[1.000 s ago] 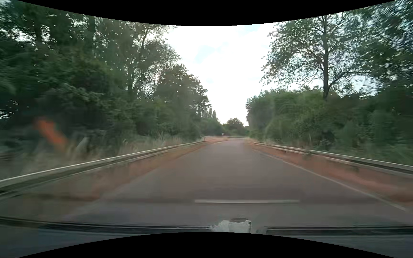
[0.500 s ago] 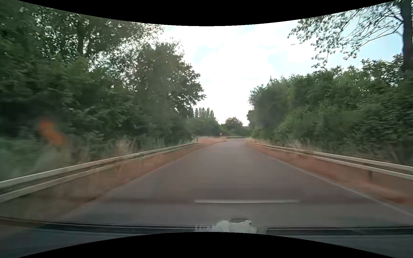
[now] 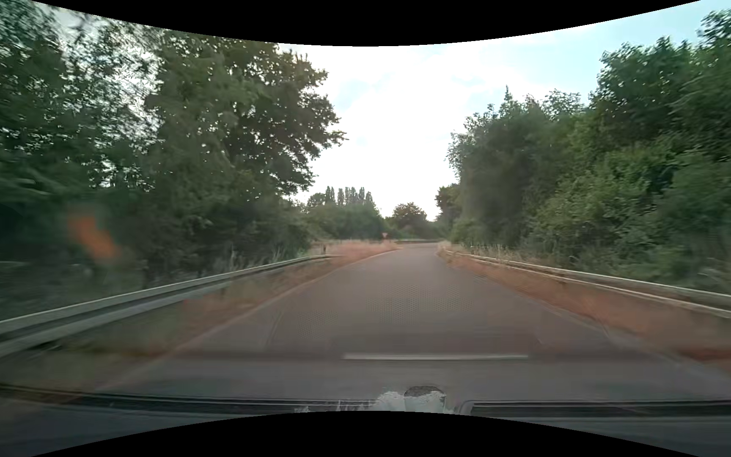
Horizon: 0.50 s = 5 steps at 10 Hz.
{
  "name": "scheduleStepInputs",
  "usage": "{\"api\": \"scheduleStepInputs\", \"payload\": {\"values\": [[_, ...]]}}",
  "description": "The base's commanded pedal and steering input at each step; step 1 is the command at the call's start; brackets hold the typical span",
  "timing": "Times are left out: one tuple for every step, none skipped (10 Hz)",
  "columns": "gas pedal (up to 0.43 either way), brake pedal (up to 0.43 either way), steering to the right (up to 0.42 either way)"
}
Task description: Follow the waypoints while adhering to traffic rules and regulations
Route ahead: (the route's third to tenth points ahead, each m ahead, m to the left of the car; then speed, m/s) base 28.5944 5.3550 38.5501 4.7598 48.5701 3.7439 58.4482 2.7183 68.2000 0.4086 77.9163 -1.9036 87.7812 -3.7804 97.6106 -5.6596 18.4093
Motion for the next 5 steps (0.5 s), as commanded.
{"api": "scheduleStepInputs", "payload": {"values": [[0.098,0.000,0.008],[0.087,0.000,0.008],[0.079,0.000,0.008],[0.079,0.000,0.008],[0.079,0.000,0.008]]}}
